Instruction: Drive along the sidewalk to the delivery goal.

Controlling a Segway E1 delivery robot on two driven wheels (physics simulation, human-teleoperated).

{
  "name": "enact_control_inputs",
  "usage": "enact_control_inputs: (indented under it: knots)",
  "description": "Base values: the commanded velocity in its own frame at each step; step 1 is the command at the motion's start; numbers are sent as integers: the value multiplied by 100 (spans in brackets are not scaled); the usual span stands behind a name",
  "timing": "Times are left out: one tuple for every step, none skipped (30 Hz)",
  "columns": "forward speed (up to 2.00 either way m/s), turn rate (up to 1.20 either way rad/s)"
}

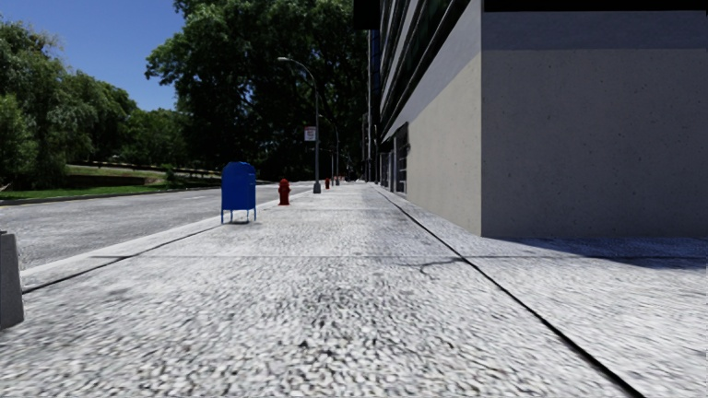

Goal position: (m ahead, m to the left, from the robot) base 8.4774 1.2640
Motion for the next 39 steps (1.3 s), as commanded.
enact_control_inputs:
  knots:
    - [198, 0]
    - [198, 0]
    - [198, 0]
    - [198, 0]
    - [198, 0]
    - [198, 0]
    - [198, 0]
    - [198, 0]
    - [198, 0]
    - [198, 0]
    - [198, 0]
    - [198, 0]
    - [198, 0]
    - [198, 0]
    - [198, 0]
    - [198, 0]
    - [198, 0]
    - [198, 0]
    - [198, 0]
    - [198, 0]
    - [198, 0]
    - [198, 0]
    - [198, 0]
    - [198, 0]
    - [198, 0]
    - [198, 0]
    - [198, 0]
    - [198, 0]
    - [198, 0]
    - [198, 0]
    - [198, 0]
    - [198, 0]
    - [198, 0]
    - [198, 0]
    - [197, 0]
    - [196, 0]
    - [193, 0]
    - [189, 0]
    - [189, 0]
